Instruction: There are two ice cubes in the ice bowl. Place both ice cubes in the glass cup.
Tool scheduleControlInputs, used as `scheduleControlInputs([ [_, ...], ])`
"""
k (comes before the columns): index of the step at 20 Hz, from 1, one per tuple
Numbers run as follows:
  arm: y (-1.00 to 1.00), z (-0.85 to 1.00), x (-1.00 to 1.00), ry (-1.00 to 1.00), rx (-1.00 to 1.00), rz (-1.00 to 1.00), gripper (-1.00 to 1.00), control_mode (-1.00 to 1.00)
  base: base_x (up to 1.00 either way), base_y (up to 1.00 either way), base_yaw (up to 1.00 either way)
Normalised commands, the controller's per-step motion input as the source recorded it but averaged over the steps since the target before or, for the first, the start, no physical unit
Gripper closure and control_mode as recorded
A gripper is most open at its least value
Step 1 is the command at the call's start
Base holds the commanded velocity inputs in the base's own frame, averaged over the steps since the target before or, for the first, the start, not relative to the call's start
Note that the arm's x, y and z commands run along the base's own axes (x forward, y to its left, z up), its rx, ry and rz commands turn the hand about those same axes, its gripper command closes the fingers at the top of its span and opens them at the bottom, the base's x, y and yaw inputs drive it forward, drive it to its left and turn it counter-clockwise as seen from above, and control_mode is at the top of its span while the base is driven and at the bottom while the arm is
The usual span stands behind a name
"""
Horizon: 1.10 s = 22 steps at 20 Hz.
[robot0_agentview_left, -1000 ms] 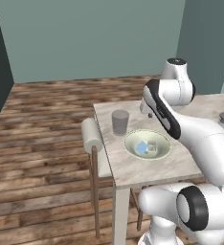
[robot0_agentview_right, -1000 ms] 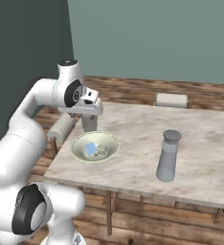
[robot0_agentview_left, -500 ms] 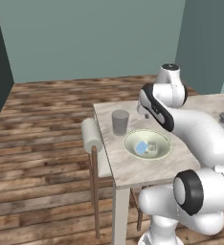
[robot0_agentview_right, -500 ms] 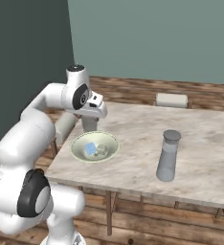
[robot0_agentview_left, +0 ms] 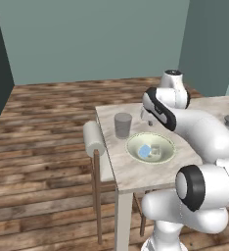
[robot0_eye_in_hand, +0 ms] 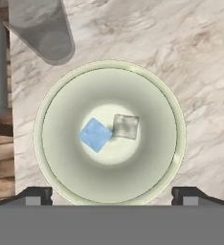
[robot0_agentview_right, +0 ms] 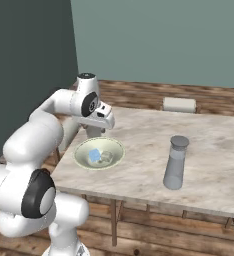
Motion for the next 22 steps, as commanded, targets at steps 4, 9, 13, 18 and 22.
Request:
scheduleControlInputs([
  [4, -0.04, -0.43, 0.00, 0.06, -0.02, -0.02, -1.00, -1.00, 0.00, 0.00, 0.00],
  [9, 0.00, -0.49, 0.00, 0.06, -0.05, -0.05, -1.00, -1.00, 0.00, 0.00, 0.00],
  [13, 0.00, -0.51, 0.00, 0.04, -0.01, -0.04, -1.00, -1.00, 0.00, 0.00, 0.00],
  [18, -0.06, -0.47, 0.00, 0.01, 0.00, -0.05, -1.00, -1.00, 0.00, 0.00, 0.00],
  [22, -0.04, -0.30, 0.01, 0.00, 0.00, -0.03, -1.00, -1.00, 0.00, 0.00, 0.00],
])
